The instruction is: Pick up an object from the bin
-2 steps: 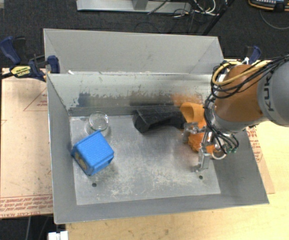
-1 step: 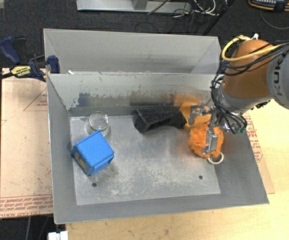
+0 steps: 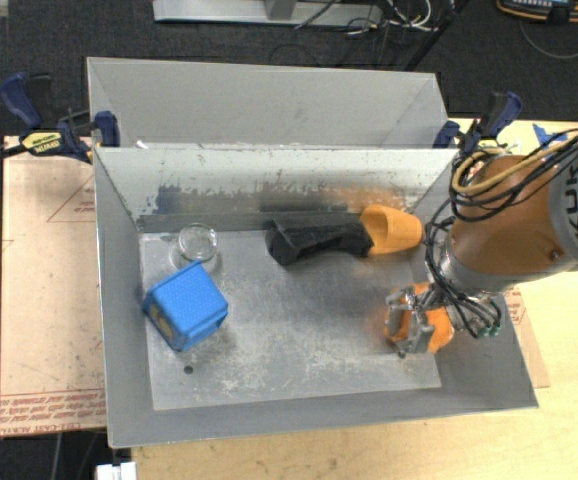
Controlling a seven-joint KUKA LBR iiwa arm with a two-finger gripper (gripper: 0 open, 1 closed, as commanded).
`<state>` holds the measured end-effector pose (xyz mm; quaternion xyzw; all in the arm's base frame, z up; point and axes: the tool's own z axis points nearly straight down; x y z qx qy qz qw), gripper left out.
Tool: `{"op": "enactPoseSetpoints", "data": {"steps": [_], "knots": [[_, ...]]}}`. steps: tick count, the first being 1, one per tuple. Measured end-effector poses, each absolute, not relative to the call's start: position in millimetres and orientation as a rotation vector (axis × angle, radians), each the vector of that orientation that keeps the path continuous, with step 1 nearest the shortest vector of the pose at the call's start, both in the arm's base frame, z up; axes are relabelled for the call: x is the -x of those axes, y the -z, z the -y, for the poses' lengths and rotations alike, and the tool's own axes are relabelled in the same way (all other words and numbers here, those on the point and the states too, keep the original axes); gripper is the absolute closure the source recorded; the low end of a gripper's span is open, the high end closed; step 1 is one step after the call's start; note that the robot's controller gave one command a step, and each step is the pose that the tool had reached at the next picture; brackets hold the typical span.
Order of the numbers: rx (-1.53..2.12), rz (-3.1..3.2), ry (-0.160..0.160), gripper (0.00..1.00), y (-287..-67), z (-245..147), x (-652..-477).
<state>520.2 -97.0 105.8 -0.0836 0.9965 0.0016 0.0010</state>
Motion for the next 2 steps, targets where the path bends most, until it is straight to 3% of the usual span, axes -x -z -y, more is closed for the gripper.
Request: {"op": "enactPoseSetpoints", "data": {"steps": [1,2], "knots": [[0.264,-3.128,-0.005,1.00,-105.8,96.9,-520.3],[0.326,-3.119,-0.005,1.00,-239.2,88.2,-516.9]]}}
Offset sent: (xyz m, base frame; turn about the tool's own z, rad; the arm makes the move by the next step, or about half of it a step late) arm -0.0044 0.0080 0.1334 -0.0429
